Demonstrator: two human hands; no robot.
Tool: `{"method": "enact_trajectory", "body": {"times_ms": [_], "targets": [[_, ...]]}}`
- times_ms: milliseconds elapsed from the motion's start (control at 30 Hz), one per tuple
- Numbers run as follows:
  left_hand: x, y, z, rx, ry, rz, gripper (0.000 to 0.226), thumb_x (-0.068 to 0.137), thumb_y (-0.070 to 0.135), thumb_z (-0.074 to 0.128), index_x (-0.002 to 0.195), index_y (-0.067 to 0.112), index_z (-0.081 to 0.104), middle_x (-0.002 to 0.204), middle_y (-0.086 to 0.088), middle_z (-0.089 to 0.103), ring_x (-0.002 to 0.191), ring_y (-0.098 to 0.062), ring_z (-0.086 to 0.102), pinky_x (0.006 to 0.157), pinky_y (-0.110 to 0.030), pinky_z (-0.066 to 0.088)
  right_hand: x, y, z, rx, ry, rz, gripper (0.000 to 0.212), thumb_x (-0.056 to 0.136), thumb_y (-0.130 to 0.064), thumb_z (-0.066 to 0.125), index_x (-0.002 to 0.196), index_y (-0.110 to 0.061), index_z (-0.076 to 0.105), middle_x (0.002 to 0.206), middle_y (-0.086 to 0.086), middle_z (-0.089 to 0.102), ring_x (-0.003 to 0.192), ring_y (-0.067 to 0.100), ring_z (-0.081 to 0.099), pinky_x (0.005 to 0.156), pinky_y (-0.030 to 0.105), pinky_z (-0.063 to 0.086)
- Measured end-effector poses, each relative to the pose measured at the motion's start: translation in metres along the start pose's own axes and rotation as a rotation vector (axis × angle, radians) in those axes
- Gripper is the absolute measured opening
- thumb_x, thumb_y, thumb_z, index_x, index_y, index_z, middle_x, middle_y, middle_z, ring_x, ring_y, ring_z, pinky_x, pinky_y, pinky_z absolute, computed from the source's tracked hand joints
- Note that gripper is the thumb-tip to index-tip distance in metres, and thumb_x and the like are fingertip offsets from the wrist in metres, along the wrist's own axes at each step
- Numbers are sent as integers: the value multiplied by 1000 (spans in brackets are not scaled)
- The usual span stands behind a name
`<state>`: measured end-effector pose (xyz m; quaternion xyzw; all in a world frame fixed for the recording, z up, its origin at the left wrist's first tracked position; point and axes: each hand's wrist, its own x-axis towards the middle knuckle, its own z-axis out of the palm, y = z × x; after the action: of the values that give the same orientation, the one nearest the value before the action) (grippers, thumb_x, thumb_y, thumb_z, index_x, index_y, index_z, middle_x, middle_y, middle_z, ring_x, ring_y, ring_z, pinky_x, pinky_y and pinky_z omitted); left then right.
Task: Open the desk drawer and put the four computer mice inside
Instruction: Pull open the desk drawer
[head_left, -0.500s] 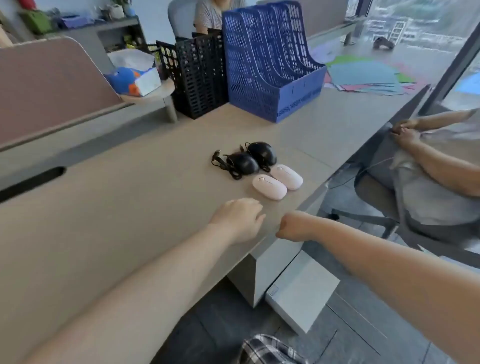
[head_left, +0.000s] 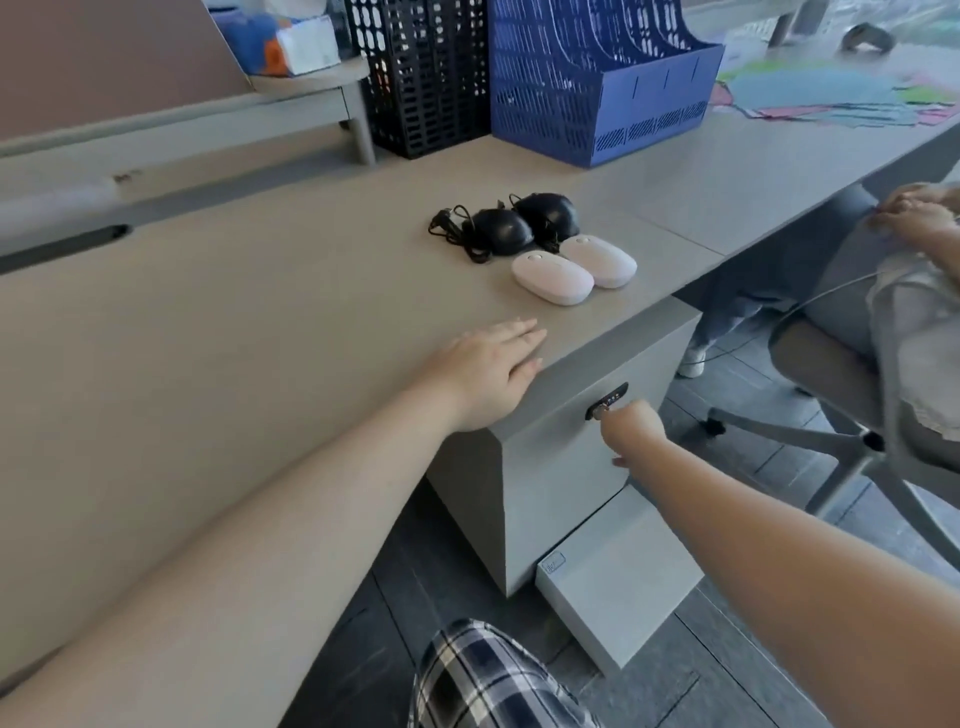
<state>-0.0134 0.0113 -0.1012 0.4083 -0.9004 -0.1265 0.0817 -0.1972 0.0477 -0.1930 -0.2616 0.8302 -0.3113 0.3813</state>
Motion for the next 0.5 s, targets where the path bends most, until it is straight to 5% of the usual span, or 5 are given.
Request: {"method": "enact_trajectory", "body": {"times_ms": [100,233,400,433,500], "targets": [[3,-2,3,36,6,5,49,101,33,34,149,24,31,160,8,24,147,-9,19,121,-37,17,5,2,5,141,-104,90,39,95,-13,41,130,2,50,132,22,56,117,35,58,92,42,52],[2,0,3,55,41,17,49,101,31,35,149,22,32,159,6,26,147,-9,20,120,-33,17,6,-3,6,353,-127,215,29,95,-6,40,117,4,56,114,22,66,93,26,56,87,37,50],[1,0,3,73,29,17,49,102,32,34,149,23,31,159,6,25,147,-8,19,121,-34,16,6,3,11,199,-130,143,40,95,-10,41,135,-3,44,127,6,61,118,21,57,84,28,48],[1,0,3,78,30,15,49,102,32,33,149,23,31,159,6,25,147,-8,18,121,-34,15,14,13,16,90,-111,85,39,95,-11,41,134,-6,44,129,4,59,116,18,57,87,27,47],[1,2,3,87,27,19,49,102,32,32,150,22,30,160,6,24,148,-8,18,121,-34,14,23,19,14,313,-85,161,29,95,-13,40,121,-6,51,115,10,60,92,20,60,82,33,47]]}}
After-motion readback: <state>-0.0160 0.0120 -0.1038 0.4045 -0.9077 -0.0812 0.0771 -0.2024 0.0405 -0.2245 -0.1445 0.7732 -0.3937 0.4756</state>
